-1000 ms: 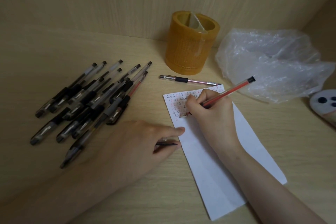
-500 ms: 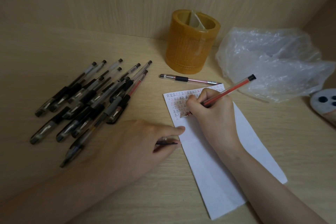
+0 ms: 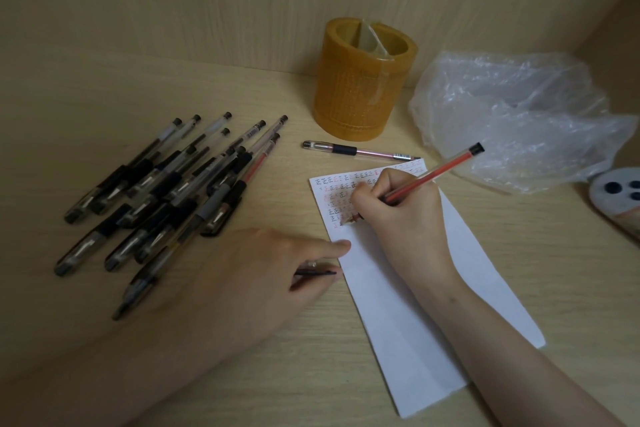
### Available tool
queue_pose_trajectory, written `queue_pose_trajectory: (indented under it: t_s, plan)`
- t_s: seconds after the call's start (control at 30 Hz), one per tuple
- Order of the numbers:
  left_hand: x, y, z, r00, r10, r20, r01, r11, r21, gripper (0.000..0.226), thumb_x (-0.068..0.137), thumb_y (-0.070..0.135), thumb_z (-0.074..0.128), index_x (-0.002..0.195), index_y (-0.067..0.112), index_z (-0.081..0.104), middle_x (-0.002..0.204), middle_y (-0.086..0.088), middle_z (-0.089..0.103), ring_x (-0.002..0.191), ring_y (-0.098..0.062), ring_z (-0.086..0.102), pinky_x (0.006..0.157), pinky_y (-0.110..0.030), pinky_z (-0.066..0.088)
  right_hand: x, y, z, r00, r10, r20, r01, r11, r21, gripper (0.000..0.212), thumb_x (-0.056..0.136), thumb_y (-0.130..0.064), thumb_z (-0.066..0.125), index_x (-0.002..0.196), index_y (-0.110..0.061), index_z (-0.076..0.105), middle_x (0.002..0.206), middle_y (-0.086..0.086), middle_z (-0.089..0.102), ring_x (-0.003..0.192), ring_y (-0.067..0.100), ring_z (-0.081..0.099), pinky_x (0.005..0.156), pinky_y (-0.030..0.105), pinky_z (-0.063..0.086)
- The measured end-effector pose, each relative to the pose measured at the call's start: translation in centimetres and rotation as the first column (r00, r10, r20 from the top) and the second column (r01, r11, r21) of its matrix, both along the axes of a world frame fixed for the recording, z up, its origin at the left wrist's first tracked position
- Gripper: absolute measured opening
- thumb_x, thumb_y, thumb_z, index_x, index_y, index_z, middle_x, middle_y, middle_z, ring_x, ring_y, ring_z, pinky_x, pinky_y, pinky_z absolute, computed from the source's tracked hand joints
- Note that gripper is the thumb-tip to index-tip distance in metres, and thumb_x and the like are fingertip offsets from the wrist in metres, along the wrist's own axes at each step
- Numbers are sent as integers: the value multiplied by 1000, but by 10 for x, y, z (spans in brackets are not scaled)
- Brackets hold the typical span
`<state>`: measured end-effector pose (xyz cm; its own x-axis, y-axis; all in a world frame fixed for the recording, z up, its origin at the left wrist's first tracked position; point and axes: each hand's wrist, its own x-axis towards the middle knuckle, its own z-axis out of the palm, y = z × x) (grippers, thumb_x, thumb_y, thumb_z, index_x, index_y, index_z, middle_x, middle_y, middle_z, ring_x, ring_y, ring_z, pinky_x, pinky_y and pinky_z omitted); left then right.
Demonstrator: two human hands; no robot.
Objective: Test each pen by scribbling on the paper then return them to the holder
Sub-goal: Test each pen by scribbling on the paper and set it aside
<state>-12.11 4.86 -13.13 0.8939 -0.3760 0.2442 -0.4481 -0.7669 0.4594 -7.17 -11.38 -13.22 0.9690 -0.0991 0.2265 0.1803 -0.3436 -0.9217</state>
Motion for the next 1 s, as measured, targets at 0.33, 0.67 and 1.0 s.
queue_pose_trajectory:
  t_s: [0.33, 0.67, 1.0]
  plan:
    - [0, 0, 1, 998, 5, -60, -5, 1000, -4, 35, 74, 59, 43, 98, 49, 66, 59, 27, 64, 62, 6, 56, 44, 3, 29, 1, 0, -1, 1000, -12, 17, 12, 1000, -17, 40, 79, -3, 63, 49, -14, 39, 41, -11, 35, 45, 4, 32, 47, 12, 28]
    - [0, 1, 1, 999, -8, -47, 7, 1000, -9, 32, 73, 57, 48, 98, 49, 66, 61, 27, 64, 76, 8, 54, 44, 4, 27, 0, 0, -1, 999, -43, 8, 43, 999, -8, 39, 78, -1, 61, 49, -14, 38, 42, -11, 35, 45, 5, 33, 46, 12, 27]
    - [-3, 1, 6, 993, 19, -118, -32, 993, -115, 34, 76, 67, 50, 109, 61, 51, 72, 27, 61, 88, 24, 47, 68, 5, 34, 3, -17, 19, 990, 91, -106, -31, 884, 467, 35, 84, -43, 61, 65, -15, 51, 51, 2, 44, 44, 13, 36, 42, 19, 28]
